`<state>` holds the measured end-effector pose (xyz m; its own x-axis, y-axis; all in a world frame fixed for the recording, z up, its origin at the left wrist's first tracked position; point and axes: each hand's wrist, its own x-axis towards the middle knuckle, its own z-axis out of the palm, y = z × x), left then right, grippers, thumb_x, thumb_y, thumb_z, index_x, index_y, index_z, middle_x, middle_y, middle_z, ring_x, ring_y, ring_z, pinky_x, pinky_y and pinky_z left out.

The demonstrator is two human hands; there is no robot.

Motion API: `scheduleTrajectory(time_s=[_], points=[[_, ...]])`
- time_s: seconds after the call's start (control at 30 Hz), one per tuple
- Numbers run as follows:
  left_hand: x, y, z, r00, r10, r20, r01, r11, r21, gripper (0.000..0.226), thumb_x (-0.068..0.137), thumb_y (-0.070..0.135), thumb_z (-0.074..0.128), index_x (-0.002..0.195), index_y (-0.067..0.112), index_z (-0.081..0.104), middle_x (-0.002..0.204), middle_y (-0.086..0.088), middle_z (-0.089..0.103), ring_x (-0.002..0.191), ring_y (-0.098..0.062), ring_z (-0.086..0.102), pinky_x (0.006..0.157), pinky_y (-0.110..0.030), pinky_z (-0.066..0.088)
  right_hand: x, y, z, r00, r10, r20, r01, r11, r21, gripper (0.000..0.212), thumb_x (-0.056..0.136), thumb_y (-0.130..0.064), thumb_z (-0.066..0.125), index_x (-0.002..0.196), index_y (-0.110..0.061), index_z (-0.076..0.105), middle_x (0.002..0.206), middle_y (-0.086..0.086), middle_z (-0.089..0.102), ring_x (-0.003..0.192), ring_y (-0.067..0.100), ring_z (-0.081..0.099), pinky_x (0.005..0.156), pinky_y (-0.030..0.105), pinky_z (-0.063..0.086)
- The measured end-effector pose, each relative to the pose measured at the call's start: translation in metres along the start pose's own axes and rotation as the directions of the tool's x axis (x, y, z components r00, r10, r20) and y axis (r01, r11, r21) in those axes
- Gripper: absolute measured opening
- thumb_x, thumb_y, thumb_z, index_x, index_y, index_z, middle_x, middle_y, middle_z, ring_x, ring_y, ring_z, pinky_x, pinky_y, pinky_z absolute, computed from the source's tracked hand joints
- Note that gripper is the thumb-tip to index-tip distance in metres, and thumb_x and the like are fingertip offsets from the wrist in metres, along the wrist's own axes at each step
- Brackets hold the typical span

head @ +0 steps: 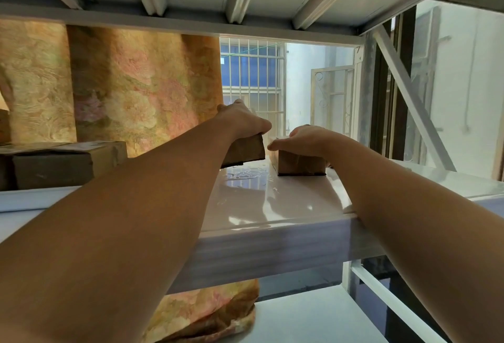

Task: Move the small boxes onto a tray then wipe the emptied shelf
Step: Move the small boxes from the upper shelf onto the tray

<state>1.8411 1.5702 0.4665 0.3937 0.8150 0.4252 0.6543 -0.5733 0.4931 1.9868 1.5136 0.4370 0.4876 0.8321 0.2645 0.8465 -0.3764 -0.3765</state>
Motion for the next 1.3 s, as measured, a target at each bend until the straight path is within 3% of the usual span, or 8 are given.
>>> scheduleTrajectory(time_s=[0.23, 0.4, 0.5, 0.6, 0.77, 0.93, 1.13, 1.3], points=[[0.009, -0.002, 0.0, 0.999, -0.019, -0.03, 0.017, 0.997, -0.08, 0.071, 0.078, 0.046, 0.057, 0.137, 0.016, 0.032, 0.125, -0.007, 0.044, 0.097, -0.018, 0.043, 0.068, -0.03, 0.036, 0.0, 0.0, -0.002, 0.982, 0.033, -0.187, 0.003, 0.982, 0.189, 0.056, 0.072, -0.064, 0.053, 0.101, -0.016, 0.058, 0.083, 0.003, 0.056, 0.076, 0.019, 0.055, 0.063, 0.028, 0.042], [0.011, -0.006, -0.001, 0.997, -0.04, -0.065, 0.034, 0.996, -0.087, 0.076, 0.075, 0.047, 0.057, 0.139, 0.017, 0.029, 0.132, -0.009, 0.04, 0.106, -0.022, 0.045, 0.07, -0.032, 0.036, -0.002, 0.003, -0.005, 0.944, 0.056, -0.326, 0.103, 0.886, 0.451, 0.057, 0.076, -0.061, 0.049, 0.111, -0.018, 0.058, 0.099, 0.007, 0.064, 0.09, 0.026, 0.062, 0.084, 0.04, 0.054], [0.013, -0.005, -0.002, 0.997, -0.063, -0.038, 0.054, 0.978, -0.2, 0.069, 0.075, 0.048, 0.055, 0.132, 0.015, 0.035, 0.123, -0.01, 0.047, 0.1, -0.022, 0.051, 0.071, -0.032, 0.041, -0.005, 0.003, -0.007, 0.934, 0.076, -0.349, 0.136, 0.829, 0.543, 0.059, 0.076, -0.059, 0.05, 0.119, -0.019, 0.054, 0.106, 0.009, 0.063, 0.097, 0.029, 0.062, 0.088, 0.046, 0.053], [0.012, -0.004, 0.0, 0.997, -0.073, -0.008, 0.067, 0.947, -0.315, 0.057, 0.073, 0.046, 0.056, 0.119, 0.016, 0.042, 0.114, -0.011, 0.054, 0.096, -0.023, 0.056, 0.083, -0.036, 0.05, -0.008, 0.001, -0.008, 0.926, 0.105, -0.363, 0.139, 0.799, 0.585, 0.063, 0.075, -0.057, 0.051, 0.126, -0.019, 0.05, 0.113, 0.009, 0.061, 0.105, 0.03, 0.058, 0.091, 0.047, 0.051], [0.009, 0.001, -0.005, 0.998, -0.063, 0.026, 0.066, 0.8, -0.597, 0.038, 0.075, 0.043, 0.057, 0.1, 0.015, 0.05, 0.111, -0.015, 0.062, 0.096, -0.028, 0.063, 0.089, -0.044, 0.051, -0.01, 0.003, -0.008, 0.942, 0.128, -0.311, 0.088, 0.8, 0.594, 0.06, 0.072, -0.055, 0.05, 0.119, -0.017, 0.053, 0.11, 0.011, 0.061, 0.104, 0.031, 0.059, 0.091, 0.047, 0.051], [0.006, 0.005, -0.011, 0.981, -0.145, 0.127, 0.187, 0.568, -0.802, 0.061, 0.074, 0.044, 0.056, 0.127, 0.015, 0.049, 0.117, -0.008, 0.064, 0.095, -0.026, 0.065, 0.08, -0.041, 0.052, -0.007, 0.002, -0.006, 0.967, 0.119, -0.227, 0.026, 0.835, 0.55, 0.051, 0.075, -0.053, 0.053, 0.111, -0.018, 0.058, 0.103, 0.011, 0.064, 0.093, 0.029, 0.063, 0.086, 0.042, 0.054], [0.002, 0.008, -0.012, 0.973, -0.166, 0.159, 0.221, 0.494, -0.841, 0.062, 0.076, 0.045, 0.053, 0.132, 0.019, 0.044, 0.119, -0.005, 0.063, 0.09, -0.024, 0.064, 0.066, -0.036, 0.049, -0.005, -0.002, -0.003, 0.986, 0.12, -0.113, -0.036, 0.823, 0.567, 0.047, 0.075, -0.054, 0.054, 0.107, -0.019, 0.056, 0.096, 0.008, 0.063, 0.088, 0.028, 0.064, 0.07, 0.033, 0.052], [0.001, 0.009, -0.009, 0.971, -0.153, 0.184, 0.236, 0.488, -0.841, 0.057, 0.077, 0.043, 0.054, 0.128, 0.019, 0.048, 0.117, -0.004, 0.065, 0.086, -0.023, 0.064, 0.07, -0.036, 0.051, -0.007, -0.003, -0.003, 0.993, 0.101, -0.054, -0.043, 0.767, 0.64, 0.034, 0.078, -0.052, 0.053, 0.093, -0.021, 0.055, 0.095, 0.008, 0.066, 0.088, 0.027, 0.067, 0.079, 0.037, 0.054]])
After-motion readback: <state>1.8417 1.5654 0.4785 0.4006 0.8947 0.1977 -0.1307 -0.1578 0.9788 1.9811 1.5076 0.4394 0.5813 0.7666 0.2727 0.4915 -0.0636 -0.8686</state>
